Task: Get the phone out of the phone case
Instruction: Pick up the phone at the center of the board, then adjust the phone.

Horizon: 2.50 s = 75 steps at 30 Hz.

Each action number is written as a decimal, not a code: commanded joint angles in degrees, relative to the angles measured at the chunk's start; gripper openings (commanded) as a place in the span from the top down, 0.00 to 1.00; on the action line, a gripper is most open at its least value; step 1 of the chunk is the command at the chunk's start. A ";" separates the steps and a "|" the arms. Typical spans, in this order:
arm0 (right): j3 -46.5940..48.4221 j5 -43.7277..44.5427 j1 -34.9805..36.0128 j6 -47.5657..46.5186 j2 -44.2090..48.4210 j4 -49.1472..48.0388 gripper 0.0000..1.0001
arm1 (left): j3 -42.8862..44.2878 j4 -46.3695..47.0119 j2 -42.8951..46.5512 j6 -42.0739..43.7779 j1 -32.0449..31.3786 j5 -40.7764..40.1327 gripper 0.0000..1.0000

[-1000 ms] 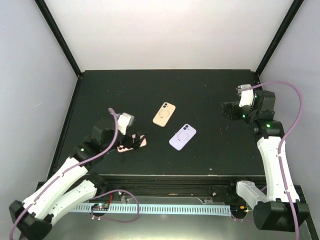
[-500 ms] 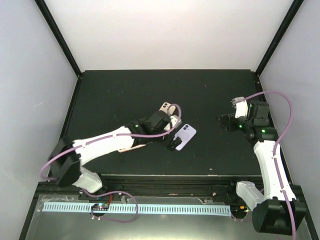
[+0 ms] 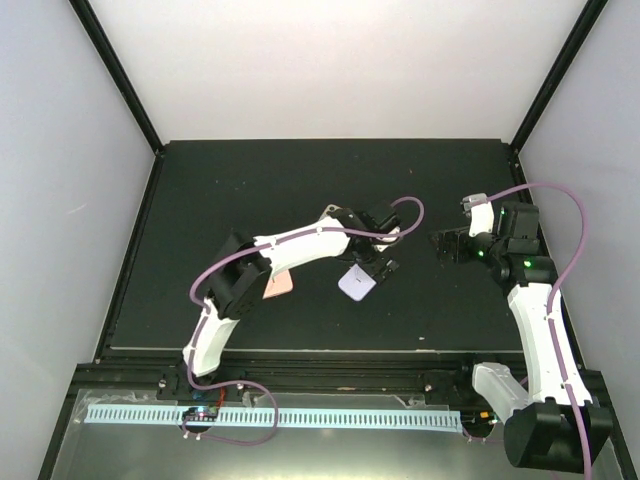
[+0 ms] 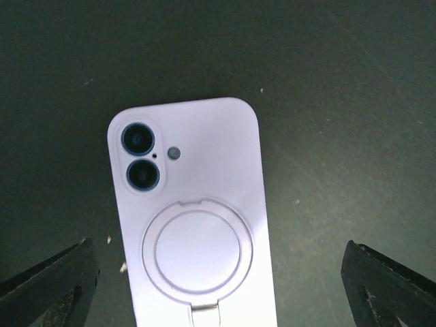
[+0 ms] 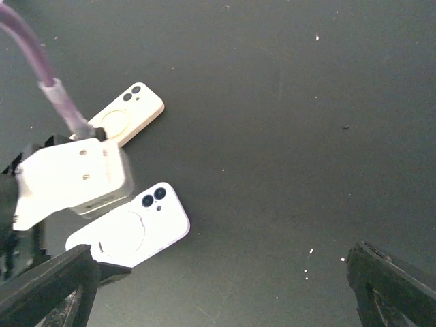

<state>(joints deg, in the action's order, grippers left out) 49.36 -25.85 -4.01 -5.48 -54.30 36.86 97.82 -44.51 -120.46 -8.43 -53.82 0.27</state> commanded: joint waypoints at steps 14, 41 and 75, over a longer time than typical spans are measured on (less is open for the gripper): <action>0.30 0.10 -0.29 0.47 0.18 -0.73 0.00 | 17.79 -14.25 -14.29 0.69 1.95 -1.58 0.01; 0.19 0.27 -0.30 0.73 -0.09 -1.06 0.00 | 22.87 -20.99 -18.45 0.72 2.34 -0.74 0.28; 11.08 -37.12 14.05 -17.00 -2.88 13.93 0.00 | -46.39 46.16 66.19 -18.03 8.31 7.95 0.39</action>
<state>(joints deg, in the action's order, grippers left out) 58.43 -58.15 4.38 -22.65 -56.01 50.39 53.71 -13.02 -57.39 -21.98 -47.42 5.87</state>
